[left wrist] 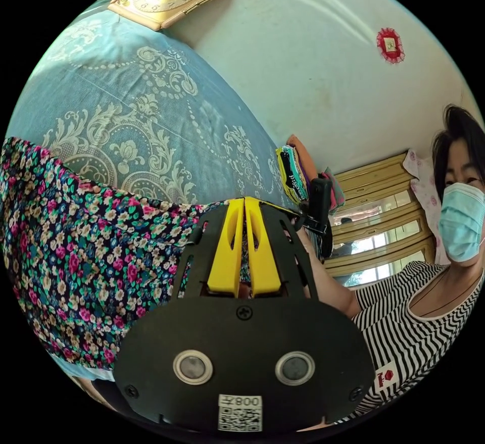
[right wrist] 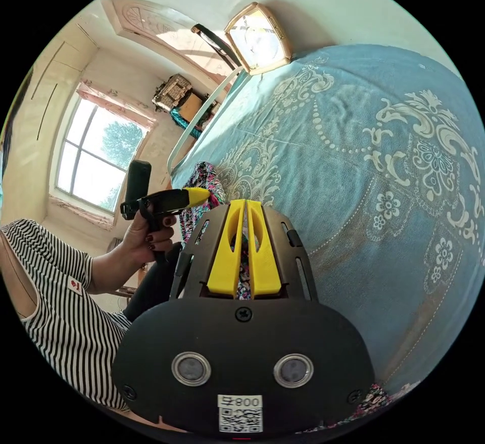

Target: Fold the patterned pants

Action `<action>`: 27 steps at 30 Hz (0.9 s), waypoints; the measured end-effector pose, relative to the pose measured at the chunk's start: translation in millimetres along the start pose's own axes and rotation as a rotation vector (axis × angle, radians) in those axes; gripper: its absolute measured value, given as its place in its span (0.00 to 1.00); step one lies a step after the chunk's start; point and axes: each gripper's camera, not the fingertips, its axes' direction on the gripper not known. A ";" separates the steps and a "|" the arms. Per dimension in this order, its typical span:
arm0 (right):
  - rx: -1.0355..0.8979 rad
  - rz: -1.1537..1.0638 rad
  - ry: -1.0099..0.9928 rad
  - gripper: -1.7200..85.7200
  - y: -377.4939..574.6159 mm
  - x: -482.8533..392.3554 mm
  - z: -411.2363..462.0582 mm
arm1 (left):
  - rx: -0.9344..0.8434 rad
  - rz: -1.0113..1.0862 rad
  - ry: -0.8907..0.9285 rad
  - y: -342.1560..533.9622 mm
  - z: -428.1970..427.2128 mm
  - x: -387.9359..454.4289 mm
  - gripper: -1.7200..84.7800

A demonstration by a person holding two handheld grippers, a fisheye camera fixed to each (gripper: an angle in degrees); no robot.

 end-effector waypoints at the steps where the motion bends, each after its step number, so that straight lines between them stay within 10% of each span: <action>1: 0.024 0.023 0.008 0.02 -0.7 4.9 -6.3 | 0.002 0.003 0.008 -5.4 2.0 0.9 0.02; 27: -0.176 0.044 0.110 0.04 -49.1 1.9 61.5 | -0.061 -0.066 -0.026 -89.8 63.3 2.2 0.02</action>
